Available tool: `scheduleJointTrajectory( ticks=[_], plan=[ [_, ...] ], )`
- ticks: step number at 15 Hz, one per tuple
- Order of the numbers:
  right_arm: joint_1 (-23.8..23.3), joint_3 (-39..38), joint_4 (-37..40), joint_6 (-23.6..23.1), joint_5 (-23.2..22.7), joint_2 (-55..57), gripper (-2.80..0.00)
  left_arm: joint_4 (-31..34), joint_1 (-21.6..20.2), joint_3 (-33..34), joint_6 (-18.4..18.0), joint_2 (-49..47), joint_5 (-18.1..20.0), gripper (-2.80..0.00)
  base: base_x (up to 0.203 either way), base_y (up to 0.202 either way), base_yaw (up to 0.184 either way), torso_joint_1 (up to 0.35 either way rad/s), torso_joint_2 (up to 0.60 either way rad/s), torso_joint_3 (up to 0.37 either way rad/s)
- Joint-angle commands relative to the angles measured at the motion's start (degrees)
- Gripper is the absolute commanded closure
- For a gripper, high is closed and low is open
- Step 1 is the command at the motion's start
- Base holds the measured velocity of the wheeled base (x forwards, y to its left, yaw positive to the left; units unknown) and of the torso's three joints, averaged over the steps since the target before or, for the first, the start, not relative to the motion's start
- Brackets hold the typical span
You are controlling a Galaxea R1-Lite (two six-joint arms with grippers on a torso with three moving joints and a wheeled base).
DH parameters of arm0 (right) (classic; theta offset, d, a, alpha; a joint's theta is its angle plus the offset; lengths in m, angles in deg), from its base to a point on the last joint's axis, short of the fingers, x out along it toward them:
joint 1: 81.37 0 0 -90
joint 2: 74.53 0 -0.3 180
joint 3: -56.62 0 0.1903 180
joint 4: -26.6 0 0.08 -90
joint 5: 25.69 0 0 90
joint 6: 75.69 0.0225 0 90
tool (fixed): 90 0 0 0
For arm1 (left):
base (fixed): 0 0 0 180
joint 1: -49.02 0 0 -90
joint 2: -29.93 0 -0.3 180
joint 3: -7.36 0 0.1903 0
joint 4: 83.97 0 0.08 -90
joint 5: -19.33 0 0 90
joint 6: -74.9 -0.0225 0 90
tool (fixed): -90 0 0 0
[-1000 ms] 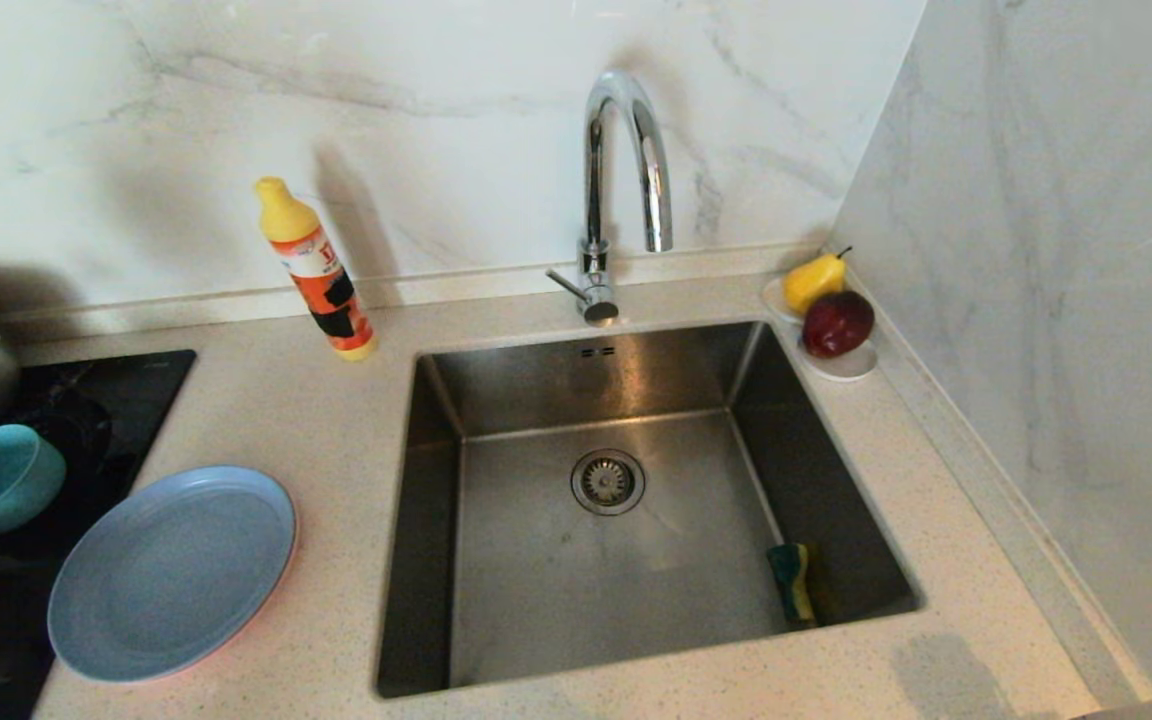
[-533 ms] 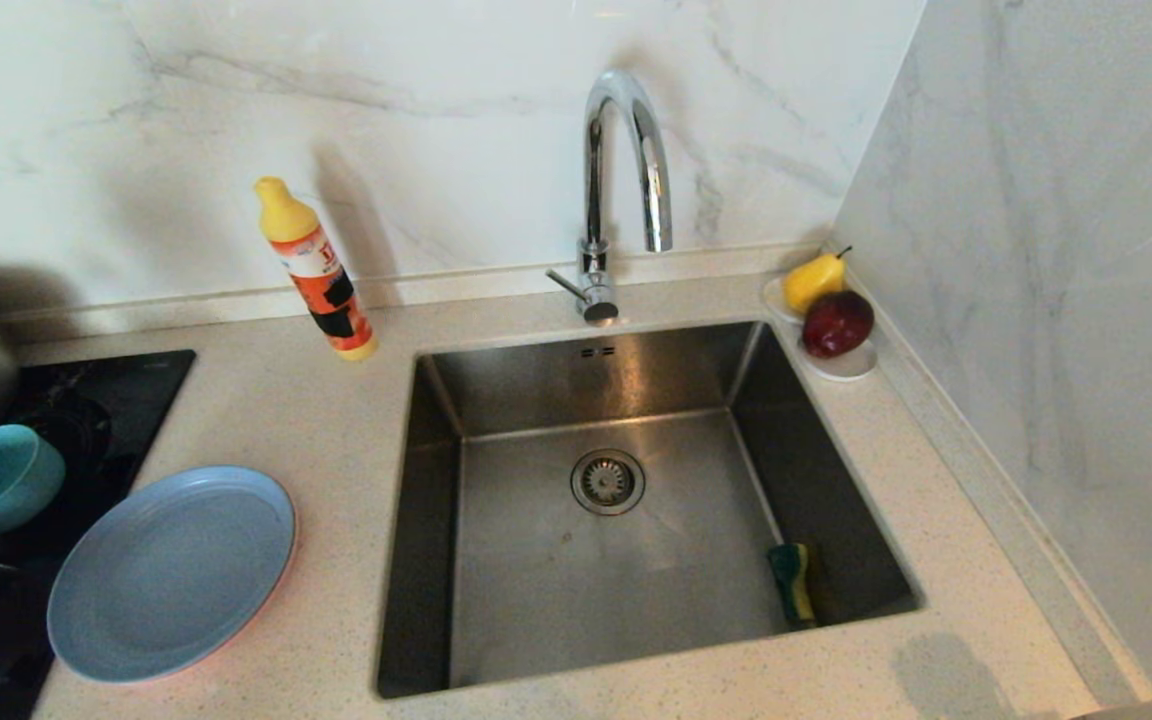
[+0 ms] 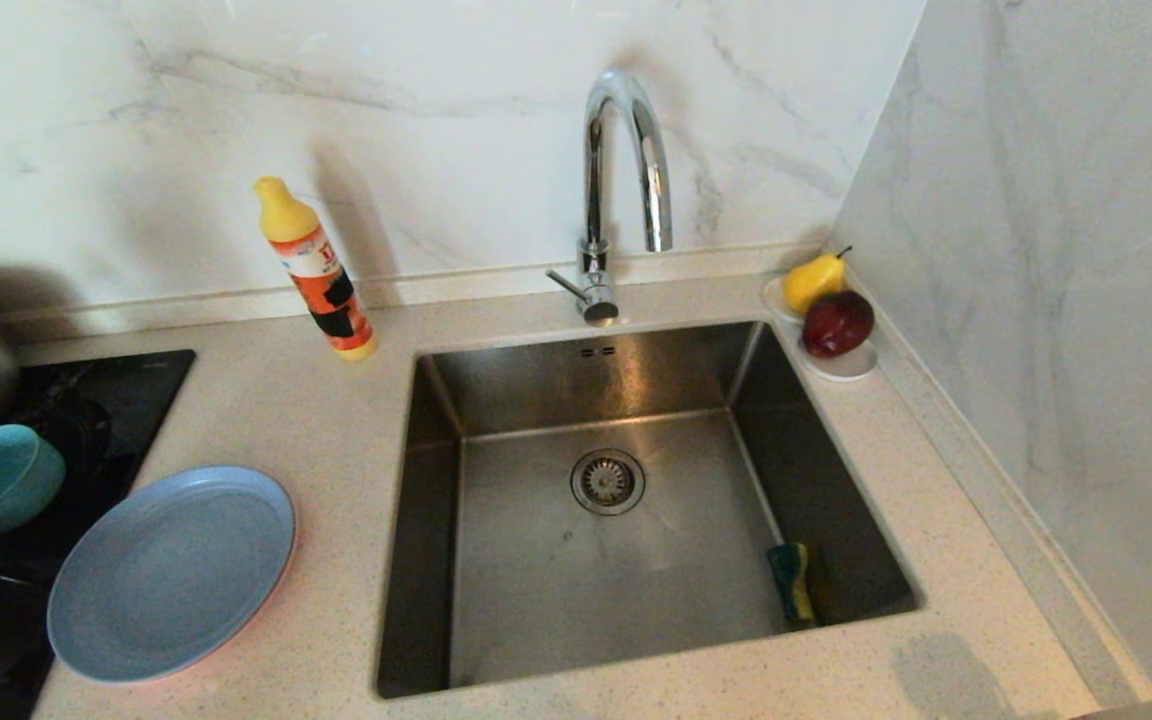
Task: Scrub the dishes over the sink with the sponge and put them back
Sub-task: Place the bowl on the plate
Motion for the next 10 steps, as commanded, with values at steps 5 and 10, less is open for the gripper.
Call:
scheduleJointTrajectory(
  ticks=[5, 10],
  plan=[
    [0.0, 0.0, 0.0, 0.0, 0.0, -0.1, 0.0, 0.2, 0.0, -0.4, 0.9, 0.7, -0.1, 0.0, 0.0, 0.0, 0.0, 0.0, 0.0, 0.0],
    [0.0, 0.0, 0.0, 0.0, -0.1, -0.1, 0.0, 0.6, 0.0, -0.5, 0.9, 1.1, -0.1, 0.0, 0.0, 0.0, 0.0, 0.0, 0.0, 0.0]
  ],
)
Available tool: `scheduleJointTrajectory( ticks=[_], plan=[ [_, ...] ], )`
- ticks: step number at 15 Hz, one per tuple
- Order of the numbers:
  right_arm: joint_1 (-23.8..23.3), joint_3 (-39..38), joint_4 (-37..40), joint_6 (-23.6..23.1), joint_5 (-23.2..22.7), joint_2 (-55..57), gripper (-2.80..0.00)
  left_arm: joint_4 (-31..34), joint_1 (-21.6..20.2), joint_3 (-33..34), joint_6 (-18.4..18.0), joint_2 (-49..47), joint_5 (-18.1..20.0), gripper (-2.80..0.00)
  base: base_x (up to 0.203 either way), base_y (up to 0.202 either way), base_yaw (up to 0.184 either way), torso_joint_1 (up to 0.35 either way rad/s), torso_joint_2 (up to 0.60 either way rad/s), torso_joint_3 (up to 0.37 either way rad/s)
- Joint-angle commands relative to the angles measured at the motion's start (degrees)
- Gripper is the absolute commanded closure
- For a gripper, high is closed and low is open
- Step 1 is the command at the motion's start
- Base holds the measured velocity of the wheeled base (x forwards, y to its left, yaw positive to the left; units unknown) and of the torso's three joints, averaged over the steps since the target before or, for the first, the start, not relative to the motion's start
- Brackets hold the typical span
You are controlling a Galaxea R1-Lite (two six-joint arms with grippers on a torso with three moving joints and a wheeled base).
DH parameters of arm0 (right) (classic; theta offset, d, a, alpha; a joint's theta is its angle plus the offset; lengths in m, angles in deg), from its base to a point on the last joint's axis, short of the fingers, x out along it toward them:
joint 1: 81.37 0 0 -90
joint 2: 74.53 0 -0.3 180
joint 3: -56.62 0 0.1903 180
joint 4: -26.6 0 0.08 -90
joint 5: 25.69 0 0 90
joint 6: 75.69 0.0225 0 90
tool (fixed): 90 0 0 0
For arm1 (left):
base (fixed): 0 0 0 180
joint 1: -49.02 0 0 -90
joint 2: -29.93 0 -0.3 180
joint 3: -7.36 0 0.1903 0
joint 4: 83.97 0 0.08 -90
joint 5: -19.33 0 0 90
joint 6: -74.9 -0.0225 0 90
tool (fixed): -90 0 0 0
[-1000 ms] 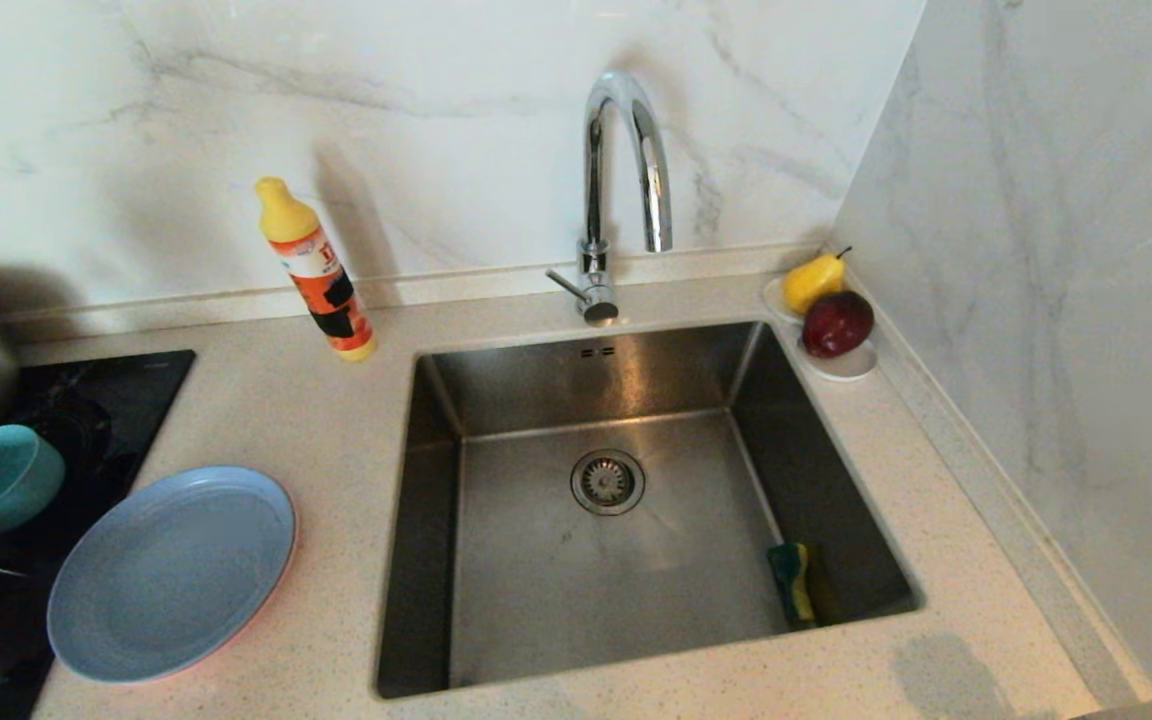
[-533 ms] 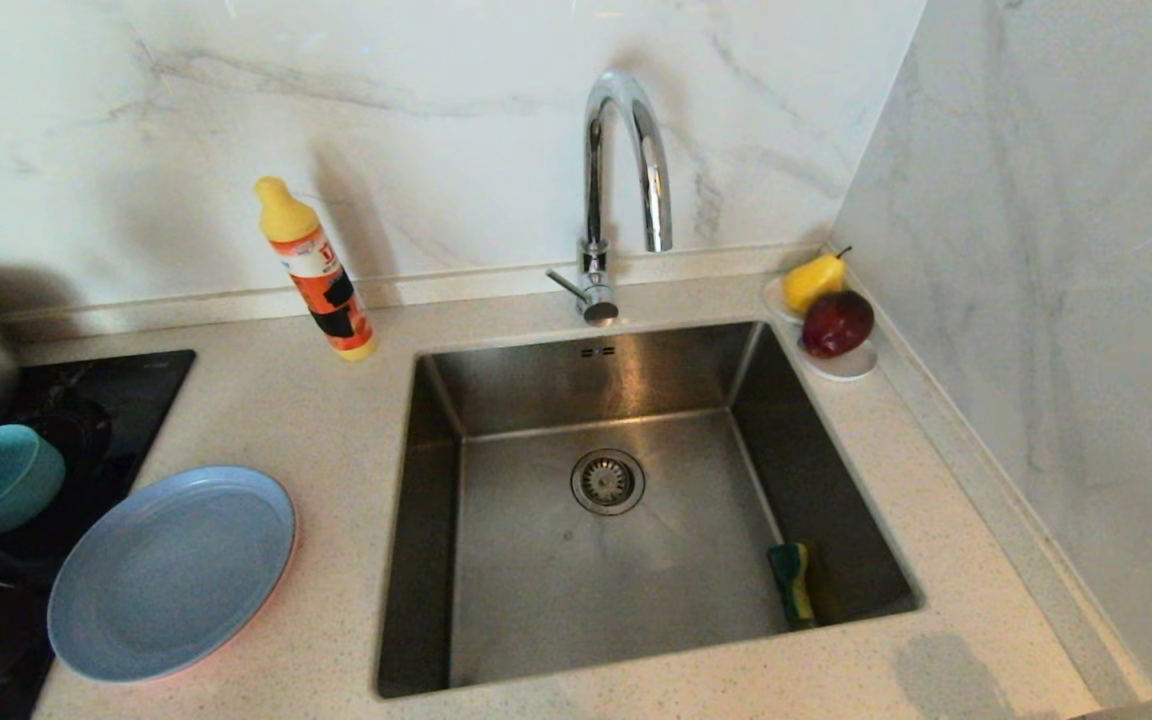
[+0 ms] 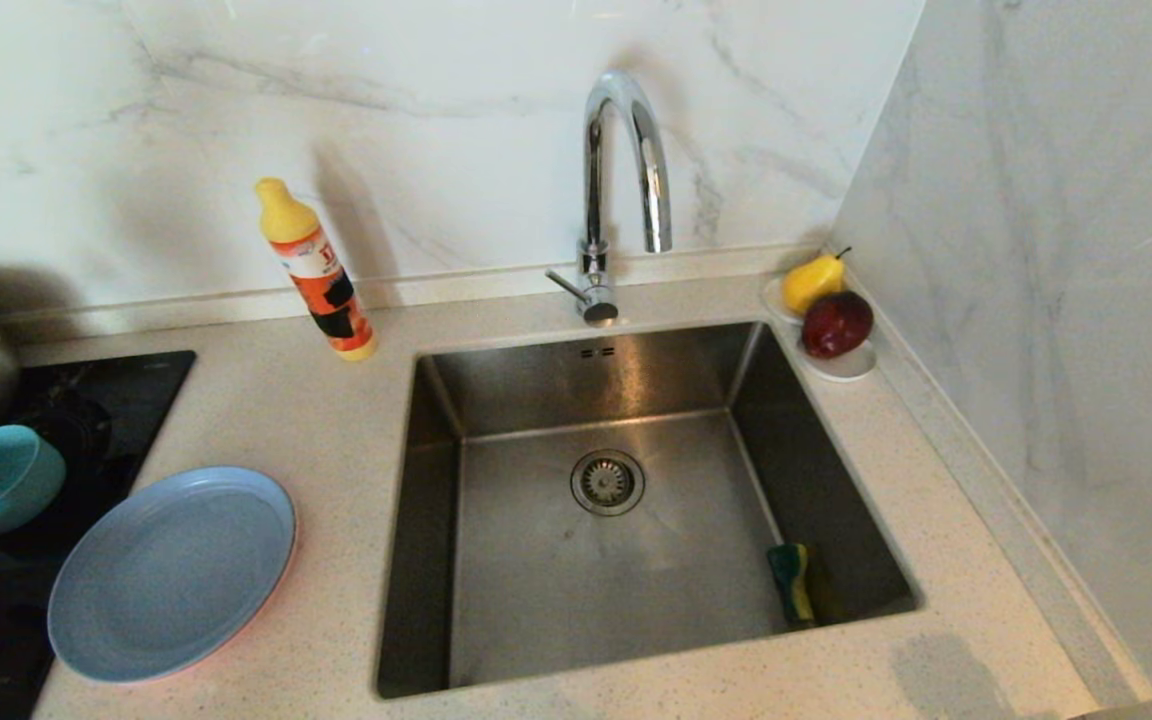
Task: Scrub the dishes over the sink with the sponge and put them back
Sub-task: Place the bowl on the plate
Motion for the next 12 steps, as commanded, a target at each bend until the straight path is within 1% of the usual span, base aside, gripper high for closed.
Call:
scheduleJointTrajectory(
  ticks=[1, 3, 5, 7, 9, 12],
  plan=[
    [0.0, 0.0, 0.0, 0.0, 0.0, -0.1, 0.0, 0.3, 0.0, 0.0, 0.0, 0.4, 0.1, 0.0, 0.0, 0.0, 0.0, 0.0, 0.0, 0.0],
    [0.0, 0.0, 0.0, 0.0, 0.0, -0.1, 0.0, 0.9, 0.0, 0.0, 0.0, 1.8, 0.2, 0.0, 0.0, 0.0, 0.0, 0.0, 0.0, 0.0],
    [0.0, 0.0, 0.0, 0.0, 0.0, -0.1, 0.0, 3.3, 0.1, -0.1, 0.0, 4.6, 0.4, 0.0, 0.0, 0.0, 0.0, 0.0, 0.0, 0.0],
    [0.0, 0.0, 0.0, 0.0, 0.0, -0.1, 0.0, 6.3, 0.1, -0.4, -0.2, 8.2, 2.9, 0.0, 0.0, 0.0, 0.0, 0.0, 0.0, 0.0],
    [0.0, 0.0, 0.0, 0.0, 0.0, -0.1, 0.0, 11.6, 0.2, -1.3, -0.4, 13.0, 5.3, 0.0, 0.0, 0.0, 0.0, 0.0, 0.0, 0.0],
    [0.0, 0.0, 0.0, 0.0, 0.0, -0.1, 0.0, 16.4, 2.5, -1.9, -0.8, 19.2, 6.4, 0.0, 0.0, 0.0, 0.0, 0.0, 0.0, 0.0]
  ],
)
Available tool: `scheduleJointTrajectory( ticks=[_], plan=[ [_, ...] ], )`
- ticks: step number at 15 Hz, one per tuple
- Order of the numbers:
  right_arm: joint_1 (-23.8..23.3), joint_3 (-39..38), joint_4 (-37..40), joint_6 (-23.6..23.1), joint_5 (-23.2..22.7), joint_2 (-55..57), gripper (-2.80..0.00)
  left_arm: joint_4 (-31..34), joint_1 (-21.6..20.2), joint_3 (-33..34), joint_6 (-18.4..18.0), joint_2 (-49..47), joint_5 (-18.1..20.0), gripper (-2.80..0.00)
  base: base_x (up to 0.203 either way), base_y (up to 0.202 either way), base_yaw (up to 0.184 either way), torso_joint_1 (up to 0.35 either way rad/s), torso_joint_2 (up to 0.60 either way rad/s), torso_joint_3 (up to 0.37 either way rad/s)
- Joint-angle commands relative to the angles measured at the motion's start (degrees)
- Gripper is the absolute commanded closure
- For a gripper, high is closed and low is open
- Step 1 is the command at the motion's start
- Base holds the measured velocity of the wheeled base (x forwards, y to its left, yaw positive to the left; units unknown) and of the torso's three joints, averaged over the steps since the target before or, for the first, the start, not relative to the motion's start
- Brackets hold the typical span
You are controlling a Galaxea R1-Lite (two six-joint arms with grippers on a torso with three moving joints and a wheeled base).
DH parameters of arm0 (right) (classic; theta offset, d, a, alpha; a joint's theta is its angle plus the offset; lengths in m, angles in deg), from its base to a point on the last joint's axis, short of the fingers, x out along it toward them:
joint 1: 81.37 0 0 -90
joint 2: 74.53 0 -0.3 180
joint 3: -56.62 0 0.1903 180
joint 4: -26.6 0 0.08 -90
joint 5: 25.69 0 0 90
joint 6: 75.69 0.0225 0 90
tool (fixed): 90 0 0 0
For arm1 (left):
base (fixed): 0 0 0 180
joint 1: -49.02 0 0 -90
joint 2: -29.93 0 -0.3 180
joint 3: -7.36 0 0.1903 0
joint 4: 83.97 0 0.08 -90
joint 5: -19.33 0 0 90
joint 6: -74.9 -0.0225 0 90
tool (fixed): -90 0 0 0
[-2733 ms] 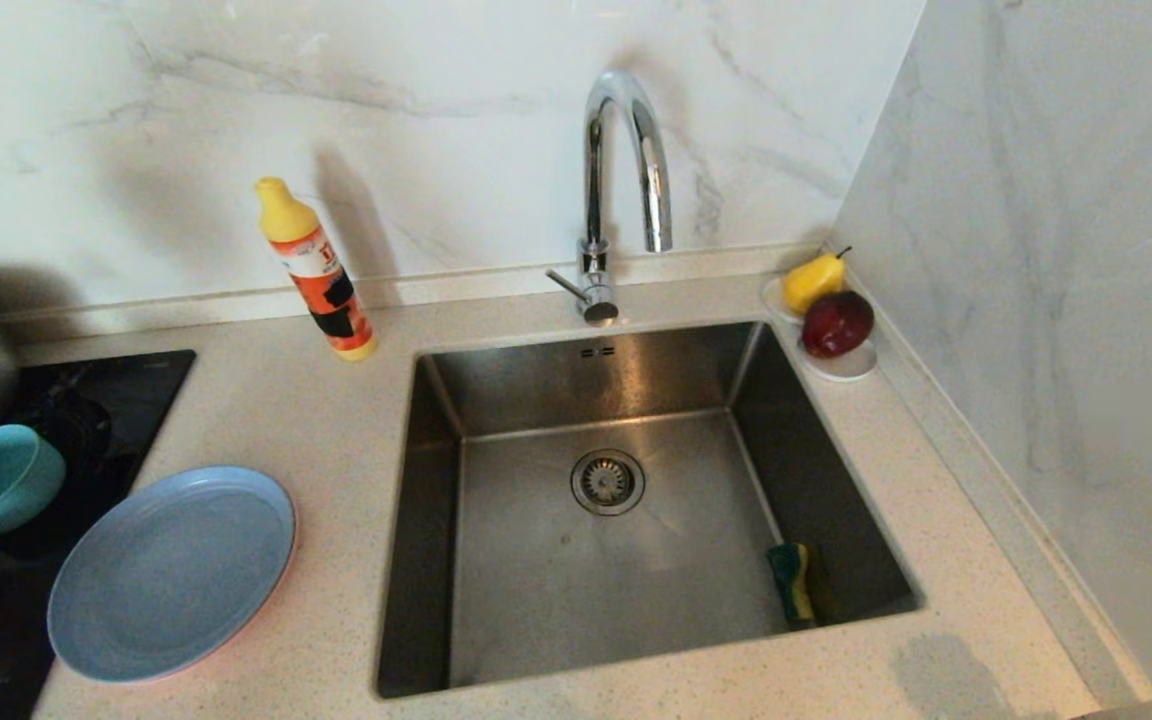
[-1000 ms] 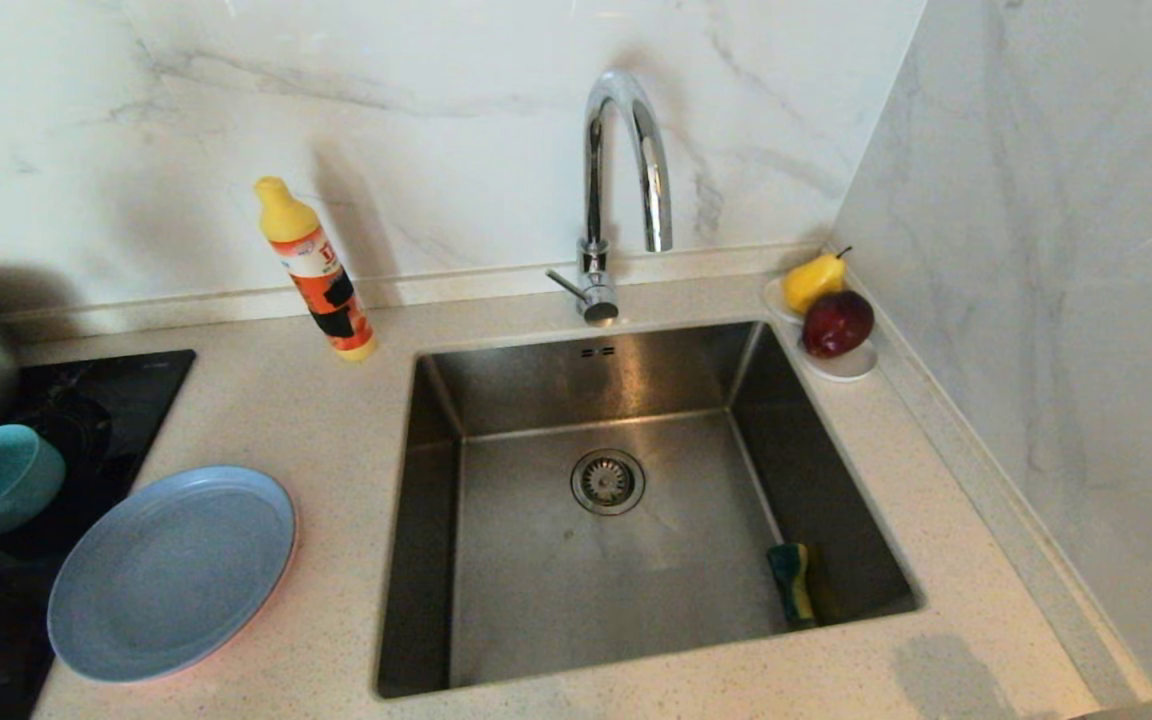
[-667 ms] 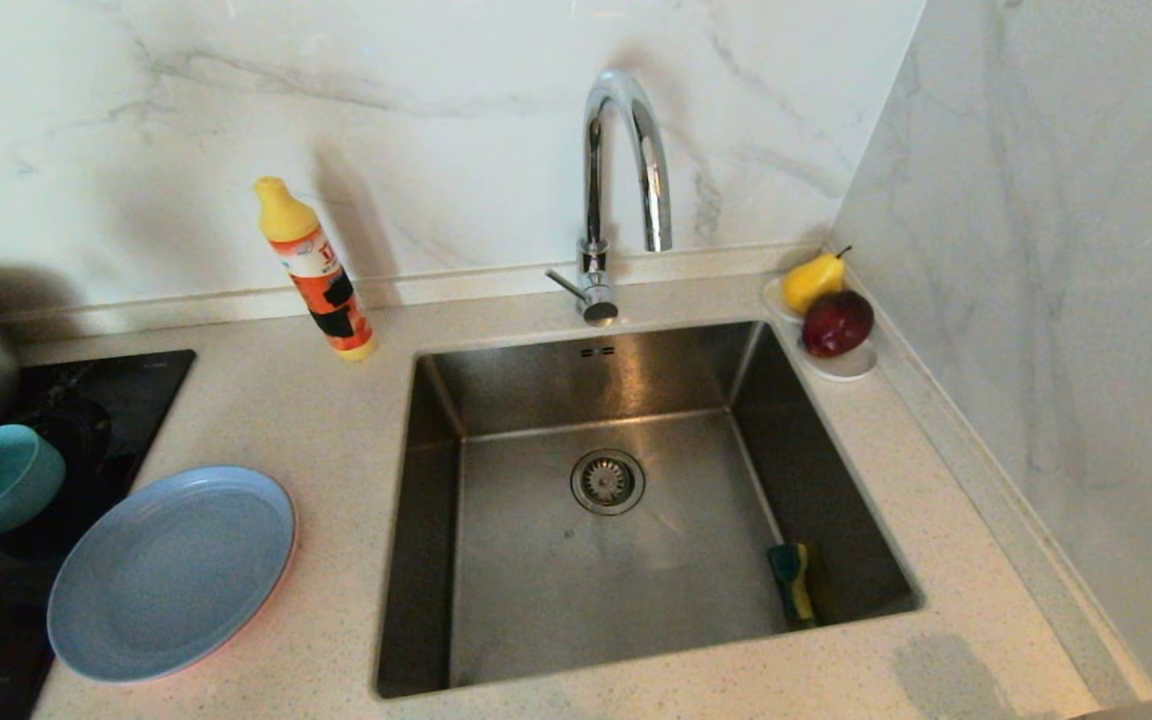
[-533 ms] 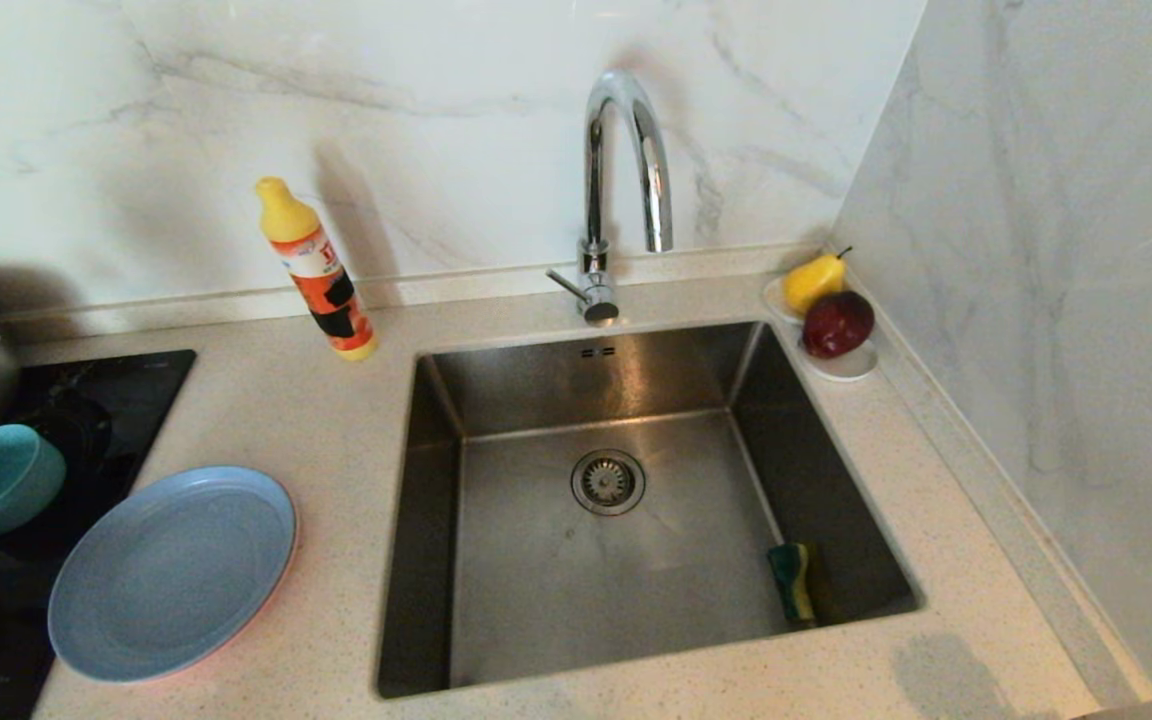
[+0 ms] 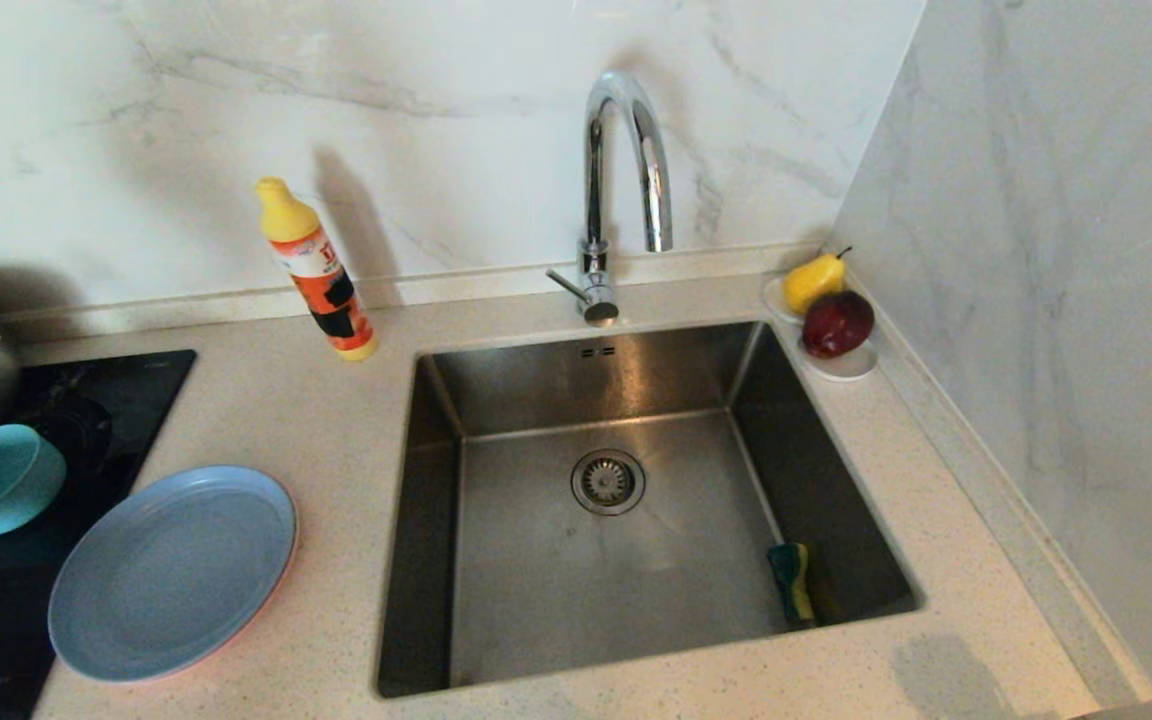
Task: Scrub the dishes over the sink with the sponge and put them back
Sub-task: Place the bowl on the plate
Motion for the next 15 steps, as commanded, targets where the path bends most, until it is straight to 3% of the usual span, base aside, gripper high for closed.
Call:
scheduleJointTrajectory(
  ticks=[1, 4, 9, 12, 15],
  plan=[
    [0.0, 0.0, 0.1, 0.0, 0.0, -0.1, 0.0, 3.0, 3.3, -0.3, -0.2, 7.6, 0.2, 0.0, 0.0, 0.0, 0.0, 0.0, 0.0, 0.0],
    [0.0, 0.0, 0.0, 0.0, 0.0, -0.1, 0.0, 6.9, 12.6, -0.3, 0.4, 11.5, -0.6, 0.0, 0.0, 0.0, 0.0, 0.0, 0.0, 0.0],
    [0.0, 0.0, 0.0, 0.0, 0.0, -0.1, 0.0, 5.7, 31.1, 1.1, 9.8, 9.7, -10.8, 0.0, 0.0, 0.0, 0.0, 0.0, 0.0, 0.0],
    [0.0, 0.0, 0.0, 0.0, 0.0, -0.1, 0.0, -2.1, 36.9, 5.8, 14.1, 4.6, -16.3, 0.0, 0.0, 0.0, 0.0, 0.0, 0.0, 0.0],
    [0.0, 0.0, 0.0, 0.0, 0.0, -0.1, 0.0, -9.0, 38.3, 9.6, 15.6, 0.9, -17.6, 0.0, 0.0, 0.0, 0.0, 0.0, 0.0, 0.0]
  ],
)
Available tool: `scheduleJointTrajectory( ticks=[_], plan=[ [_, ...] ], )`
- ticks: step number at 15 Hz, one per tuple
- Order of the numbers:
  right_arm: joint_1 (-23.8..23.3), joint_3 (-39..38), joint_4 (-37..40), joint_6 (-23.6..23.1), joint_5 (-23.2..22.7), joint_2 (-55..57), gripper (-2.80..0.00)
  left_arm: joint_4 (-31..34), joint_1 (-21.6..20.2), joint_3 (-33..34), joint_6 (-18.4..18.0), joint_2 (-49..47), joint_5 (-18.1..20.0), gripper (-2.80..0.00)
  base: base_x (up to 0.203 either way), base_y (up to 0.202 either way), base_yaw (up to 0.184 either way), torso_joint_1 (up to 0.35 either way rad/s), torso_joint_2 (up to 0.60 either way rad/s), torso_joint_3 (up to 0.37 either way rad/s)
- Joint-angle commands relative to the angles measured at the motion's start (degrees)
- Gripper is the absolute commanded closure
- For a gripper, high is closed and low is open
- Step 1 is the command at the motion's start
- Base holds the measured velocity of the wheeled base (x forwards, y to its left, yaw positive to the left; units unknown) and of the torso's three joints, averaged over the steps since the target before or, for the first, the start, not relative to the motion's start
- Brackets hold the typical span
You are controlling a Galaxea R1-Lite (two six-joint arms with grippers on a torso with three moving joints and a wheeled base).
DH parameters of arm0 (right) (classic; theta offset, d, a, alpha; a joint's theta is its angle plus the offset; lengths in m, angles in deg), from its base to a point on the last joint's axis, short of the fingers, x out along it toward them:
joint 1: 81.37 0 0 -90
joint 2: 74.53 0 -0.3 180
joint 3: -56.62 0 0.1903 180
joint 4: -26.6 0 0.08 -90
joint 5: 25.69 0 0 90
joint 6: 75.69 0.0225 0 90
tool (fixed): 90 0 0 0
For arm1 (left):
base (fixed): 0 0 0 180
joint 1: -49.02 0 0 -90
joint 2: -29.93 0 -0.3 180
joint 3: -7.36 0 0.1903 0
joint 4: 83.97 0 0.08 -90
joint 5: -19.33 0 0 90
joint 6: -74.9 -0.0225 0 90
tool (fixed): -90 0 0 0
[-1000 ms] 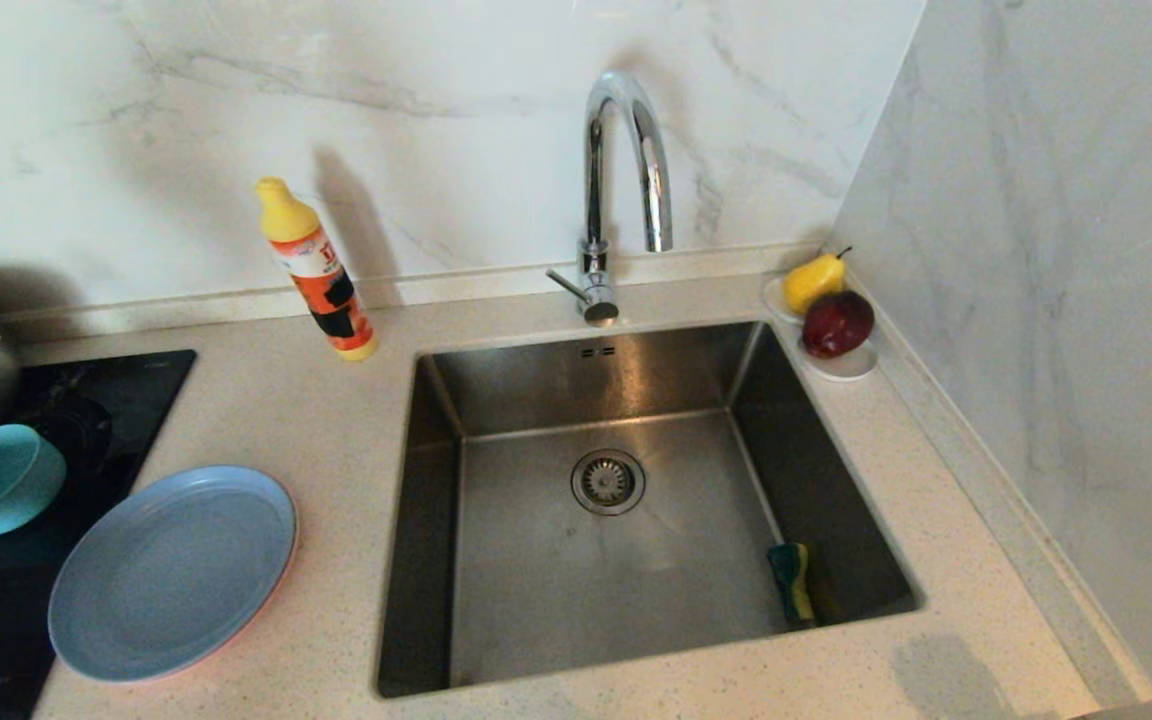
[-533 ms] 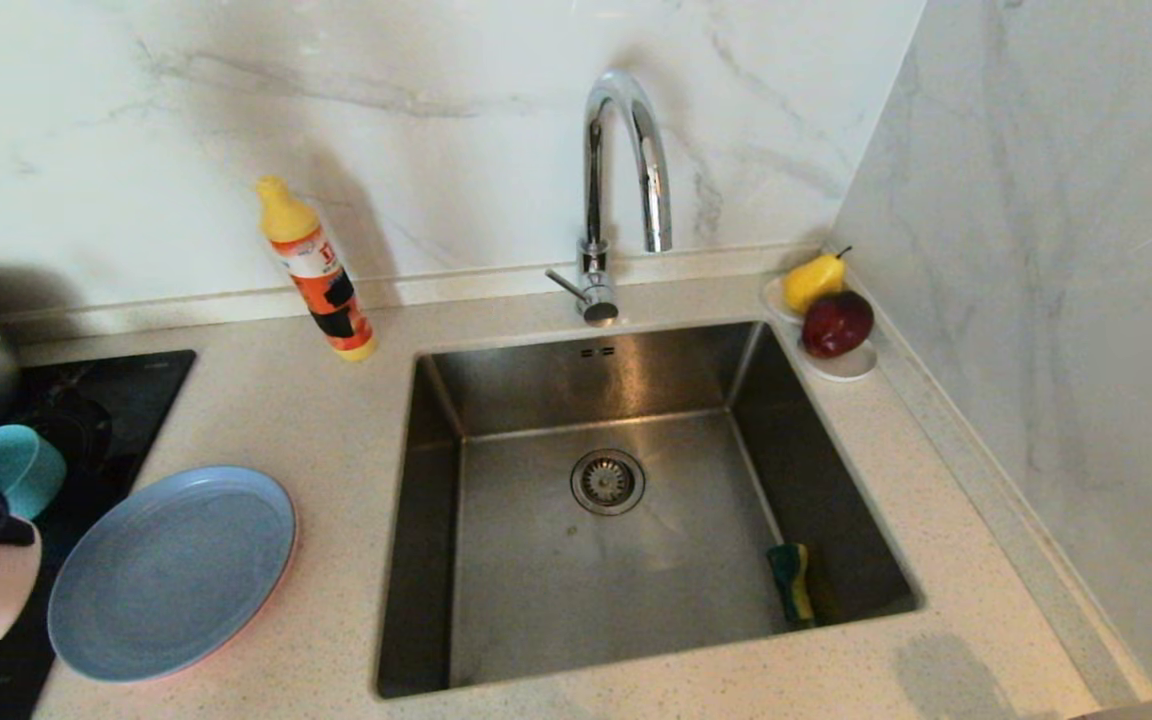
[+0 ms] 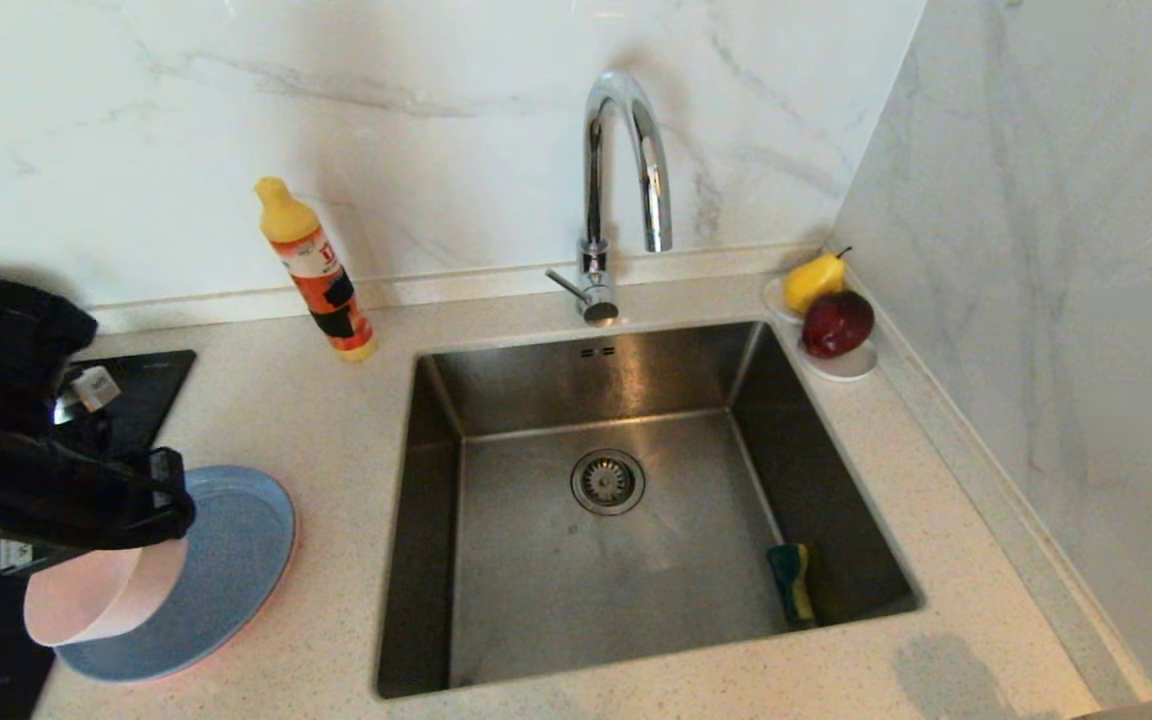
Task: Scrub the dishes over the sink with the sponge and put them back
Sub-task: Place the bowl on the plate
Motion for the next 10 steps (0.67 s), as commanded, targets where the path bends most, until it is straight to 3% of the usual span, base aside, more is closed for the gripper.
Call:
scheduleJointTrajectory(
  ticks=[1, 9, 10],
  plan=[
    [0.0, 0.0, 0.0, 0.0, 0.0, -0.1, 0.0, -3.7, 0.7, 2.3, 0.3, -4.7, -0.9, 0.0, 0.0, 0.0, 0.0, 0.0, 0.0, 0.0],
    [0.0, 0.0, 0.0, 0.0, 0.0, -0.1, 0.0, -6.4, 0.7, 1.0, 1.4, -7.6, -1.5, 0.0, 0.0, 0.0, 0.0, 0.0, 0.0, 0.0],
    [0.0, 0.0, 0.0, 0.0, 0.0, -0.1, 0.0, -6.3, 0.7, 0.8, 1.5, -7.3, -1.4, -2.8, 0.0, 0.0, 0.0, 0.0, 0.0, 0.0]
  ],
)
